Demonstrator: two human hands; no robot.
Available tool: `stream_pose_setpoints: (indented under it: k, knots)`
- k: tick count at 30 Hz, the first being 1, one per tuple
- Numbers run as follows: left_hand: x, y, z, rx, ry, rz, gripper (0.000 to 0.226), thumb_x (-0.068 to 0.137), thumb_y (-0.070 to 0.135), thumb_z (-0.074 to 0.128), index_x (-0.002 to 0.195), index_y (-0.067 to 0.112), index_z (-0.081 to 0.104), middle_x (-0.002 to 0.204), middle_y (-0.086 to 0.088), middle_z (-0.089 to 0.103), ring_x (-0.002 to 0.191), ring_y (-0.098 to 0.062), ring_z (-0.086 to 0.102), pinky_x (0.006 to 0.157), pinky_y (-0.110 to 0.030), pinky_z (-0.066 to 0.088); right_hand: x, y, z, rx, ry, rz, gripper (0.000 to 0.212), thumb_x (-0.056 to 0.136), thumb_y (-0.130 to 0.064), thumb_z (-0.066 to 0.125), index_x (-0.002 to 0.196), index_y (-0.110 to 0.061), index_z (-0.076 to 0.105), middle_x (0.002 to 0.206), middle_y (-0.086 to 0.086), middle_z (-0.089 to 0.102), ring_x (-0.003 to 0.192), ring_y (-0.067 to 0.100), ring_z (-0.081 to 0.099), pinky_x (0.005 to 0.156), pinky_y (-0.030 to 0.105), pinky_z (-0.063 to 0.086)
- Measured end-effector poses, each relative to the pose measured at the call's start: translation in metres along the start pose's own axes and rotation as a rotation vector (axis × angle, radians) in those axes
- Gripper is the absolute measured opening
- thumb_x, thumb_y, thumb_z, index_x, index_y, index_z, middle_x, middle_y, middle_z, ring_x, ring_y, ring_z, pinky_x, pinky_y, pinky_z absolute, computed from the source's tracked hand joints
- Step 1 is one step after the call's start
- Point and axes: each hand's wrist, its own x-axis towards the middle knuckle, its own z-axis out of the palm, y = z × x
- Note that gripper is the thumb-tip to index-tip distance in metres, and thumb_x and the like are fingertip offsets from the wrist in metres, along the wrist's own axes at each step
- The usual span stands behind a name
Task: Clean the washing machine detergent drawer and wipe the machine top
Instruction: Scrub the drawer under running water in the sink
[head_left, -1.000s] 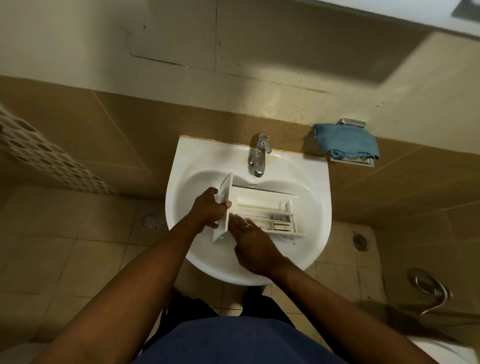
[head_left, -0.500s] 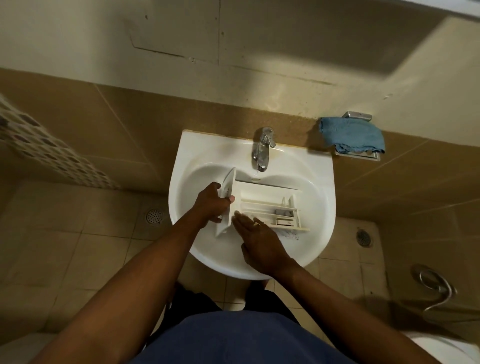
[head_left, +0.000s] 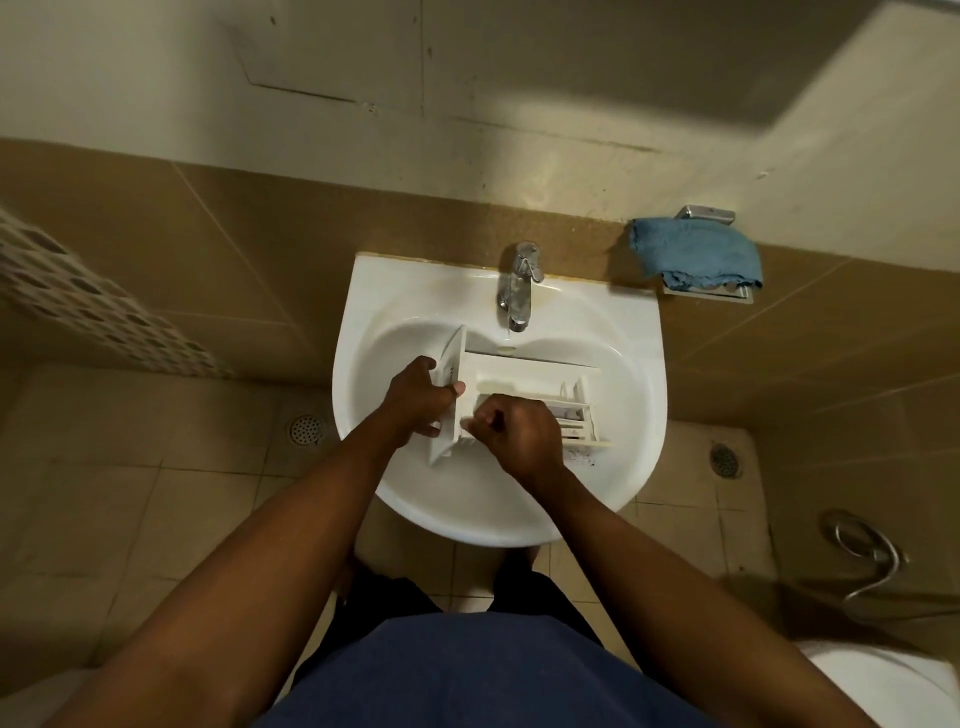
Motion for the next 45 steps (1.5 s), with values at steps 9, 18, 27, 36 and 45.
stream_pose_setpoints:
  k: [9,18,27,36,45]
  knots:
    - [0.000,0.000,0.000,0.006,0.010,-0.001,0.071,0.089,0.035,0.075,0.148,0.022,0.039,0.128,-0.014,0.061,0.104,-0.033,0.067,0.053,-0.035,0.061,0.033,0.008,-0.022,-0.400,-0.290,-0.148,0.012,0.084,-0.030,0.072,0.081,-0.018,0.072,0.086,0.005,0.073,0.087,0.030,0.068,0.067,0.030,0.043]
    - [-0.001,0.001,-0.001,0.012,-0.005,-0.003,0.072,0.089,0.036,0.076,0.149,0.022,0.037,0.129,-0.014,0.060,0.105,-0.034,0.066,0.057,-0.038,0.063,0.037,-0.009,-0.017,-0.113,-0.212,-0.110,0.018,0.080,-0.037,0.082,0.073,-0.024,0.071,0.071,-0.008,0.070,0.069,0.013,0.063,0.062,0.026,0.041]
    - [-0.003,0.000,-0.001,-0.004,0.006,-0.002,0.072,0.089,0.036,0.076,0.148,0.022,0.038,0.132,-0.013,0.057,0.106,-0.034,0.065,0.059,-0.040,0.064,0.046,0.013,-0.023,-0.101,-0.356,-0.172,0.009,0.076,-0.018,0.082,0.073,-0.021,0.073,0.072,-0.006,0.071,0.070,0.017,0.066,0.066,0.030,0.051]
    - [-0.003,0.002,-0.001,0.004,-0.005,-0.006,0.072,0.089,0.036,0.076,0.148,0.021,0.038,0.132,-0.012,0.056,0.105,-0.033,0.066,0.059,-0.039,0.063,0.051,-0.001,-0.016,0.196,-0.285,0.333,0.025,0.058,-0.032,0.098,0.063,-0.024,0.074,0.070,-0.008,0.074,0.070,0.010,0.069,0.071,0.027,0.053]
    - [-0.006,0.002,-0.001,0.005,0.005,0.003,0.071,0.090,0.036,0.075,0.148,0.020,0.038,0.132,-0.011,0.056,0.105,-0.033,0.065,0.056,-0.036,0.062,0.044,-0.003,0.006,-0.030,-0.107,0.520,0.025,0.076,-0.034,0.079,0.083,-0.010,0.077,0.085,0.007,0.075,0.084,0.024,0.070,0.066,0.024,0.043]
